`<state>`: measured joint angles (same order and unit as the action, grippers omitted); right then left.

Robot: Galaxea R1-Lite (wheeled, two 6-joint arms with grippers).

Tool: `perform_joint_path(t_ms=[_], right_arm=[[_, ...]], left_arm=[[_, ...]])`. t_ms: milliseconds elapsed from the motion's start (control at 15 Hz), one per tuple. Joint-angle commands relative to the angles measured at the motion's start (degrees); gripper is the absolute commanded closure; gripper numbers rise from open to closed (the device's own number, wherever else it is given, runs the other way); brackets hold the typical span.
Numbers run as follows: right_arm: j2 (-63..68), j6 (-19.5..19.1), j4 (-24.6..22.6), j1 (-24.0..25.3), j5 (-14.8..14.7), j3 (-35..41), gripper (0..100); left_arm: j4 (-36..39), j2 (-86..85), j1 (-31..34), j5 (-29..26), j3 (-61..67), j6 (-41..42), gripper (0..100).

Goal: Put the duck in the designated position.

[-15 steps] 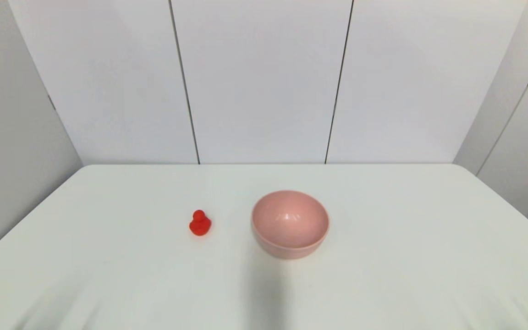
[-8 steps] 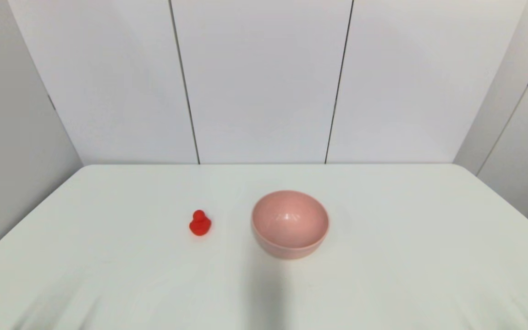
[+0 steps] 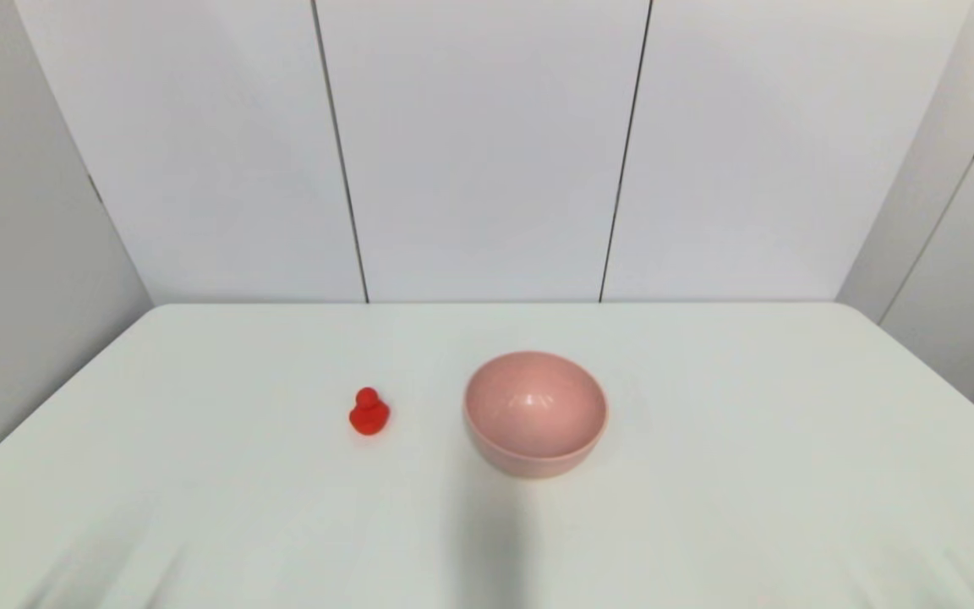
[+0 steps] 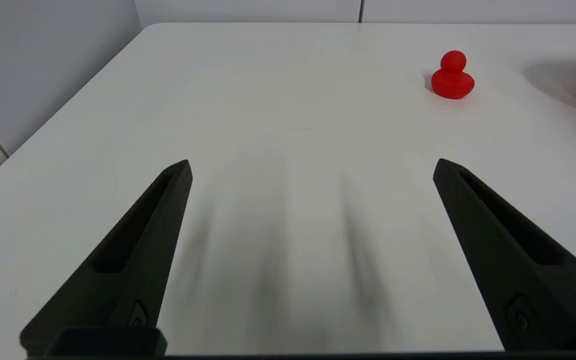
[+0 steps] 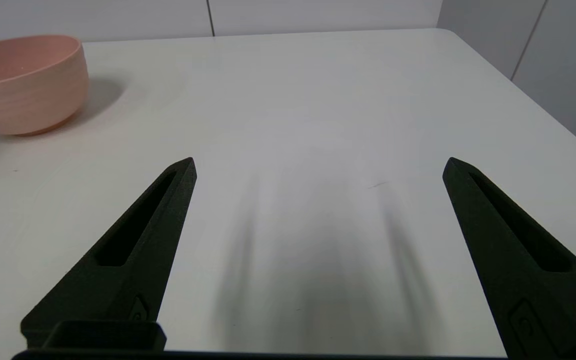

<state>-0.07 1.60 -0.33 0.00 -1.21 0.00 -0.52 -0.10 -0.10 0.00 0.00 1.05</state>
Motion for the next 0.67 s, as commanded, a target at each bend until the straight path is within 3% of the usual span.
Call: perform_joint_path(t_ms=[67,667], right_arm=[[0.07,-0.01,-0.02,0.0,-0.02,0.0,0],[0.07,-0.1,-0.11,0.0,-0.11,0.0,0]], left_arm=[[0.0,-0.08,0.01,0.0,0.0,0.01,0],[0.0,-0.08,0.01,0.0,0.0,0.01,0]])
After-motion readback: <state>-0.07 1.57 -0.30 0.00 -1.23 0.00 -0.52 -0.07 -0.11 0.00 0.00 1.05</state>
